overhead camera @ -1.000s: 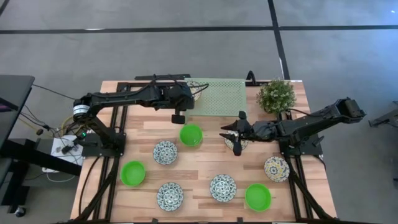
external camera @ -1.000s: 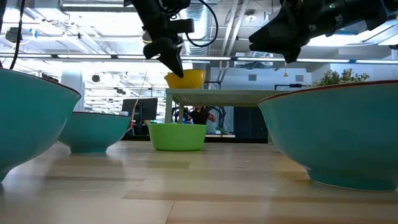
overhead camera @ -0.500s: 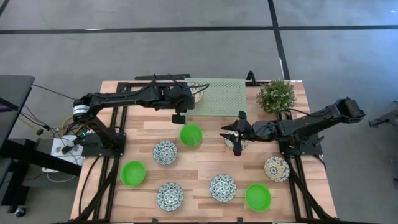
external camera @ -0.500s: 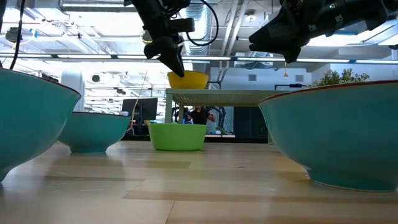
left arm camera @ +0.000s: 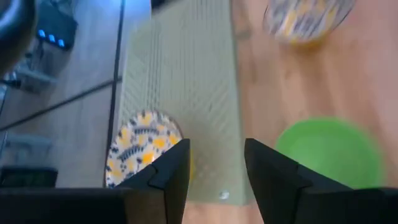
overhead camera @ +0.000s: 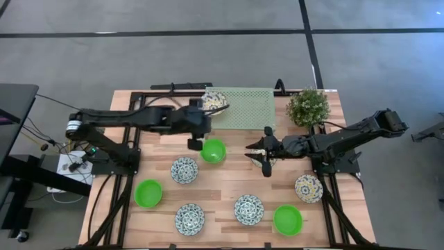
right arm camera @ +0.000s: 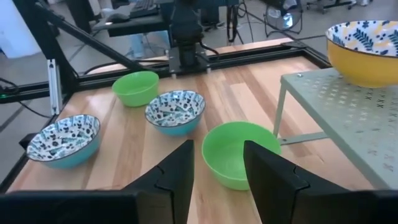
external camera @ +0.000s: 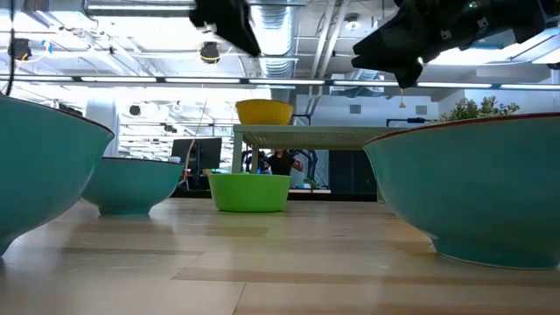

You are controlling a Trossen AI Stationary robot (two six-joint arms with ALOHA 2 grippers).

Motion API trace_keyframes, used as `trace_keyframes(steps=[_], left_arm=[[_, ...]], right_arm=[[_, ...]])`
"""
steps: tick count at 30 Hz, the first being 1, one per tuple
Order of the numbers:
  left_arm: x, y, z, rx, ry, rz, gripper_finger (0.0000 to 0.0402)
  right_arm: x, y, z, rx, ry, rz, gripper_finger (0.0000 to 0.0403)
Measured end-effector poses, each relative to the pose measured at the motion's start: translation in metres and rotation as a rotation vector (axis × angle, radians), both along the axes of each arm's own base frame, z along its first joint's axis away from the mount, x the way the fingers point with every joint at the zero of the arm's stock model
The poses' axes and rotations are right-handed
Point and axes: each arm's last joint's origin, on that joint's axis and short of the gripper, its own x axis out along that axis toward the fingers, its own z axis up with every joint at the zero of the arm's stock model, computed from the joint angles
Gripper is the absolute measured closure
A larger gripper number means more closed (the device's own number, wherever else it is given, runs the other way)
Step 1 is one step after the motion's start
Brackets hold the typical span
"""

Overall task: Pick & Place Mini bowls
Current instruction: Put the top green patterned bowl on the shelf

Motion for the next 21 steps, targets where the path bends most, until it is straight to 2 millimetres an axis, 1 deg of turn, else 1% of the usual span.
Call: trace_keyframes(steps=[2, 4, 5, 7, 9, 13, 15, 17, 21], left_arm=[[-0.014, -0.011, 0.011, -0.058, -0.032, -0.023, 0.0247], [-0.029, -0.019, 0.019, -0.163, -0.052, -0.039, 0.0248], [-0.036, -0.022, 0.021, -0.224, -0.064, -0.045, 0.025], [-0.049, -0.027, 0.019, -0.334, -0.08, -0.06, 0.0255], [-0.061, -0.032, 0.007, -0.403, -0.06, -0.054, 0.026], [-0.08, -0.038, -0.031, -0.48, -0.017, 0.004, 0.0268], [-0.086, -0.041, -0.049, -0.51, -0.015, 0.022, 0.0268], [-0.091, -0.043, -0.068, -0.533, -0.005, 0.037, 0.0267], [-0.098, -0.047, -0.098, -0.562, 0.042, 0.072, 0.0261]], right_arm=[[0.0, 0.0, 0.0, -0.005, 0.001, 0.0, 0.0261], [0.001, 0.0, -0.002, -0.006, 0.006, 0.001, 0.0255], [0.003, 0.0, -0.003, -0.009, 0.01, 0.001, 0.0251], [0.005, 0.001, -0.006, -0.01, 0.015, 0.001, 0.0242], [0.009, 0.001, -0.011, -0.012, 0.024, -0.003, 0.0231], [0.02, -0.002, -0.018, -0.022, 0.036, -0.015, 0.0209], [0.027, -0.004, -0.019, -0.023, 0.052, -0.018, 0.02], [0.037, -0.005, -0.02, -0.016, 0.063, 0.018, 0.0194], [0.057, -0.004, -0.024, -0.013, 0.097, 0.082, 0.0191]])
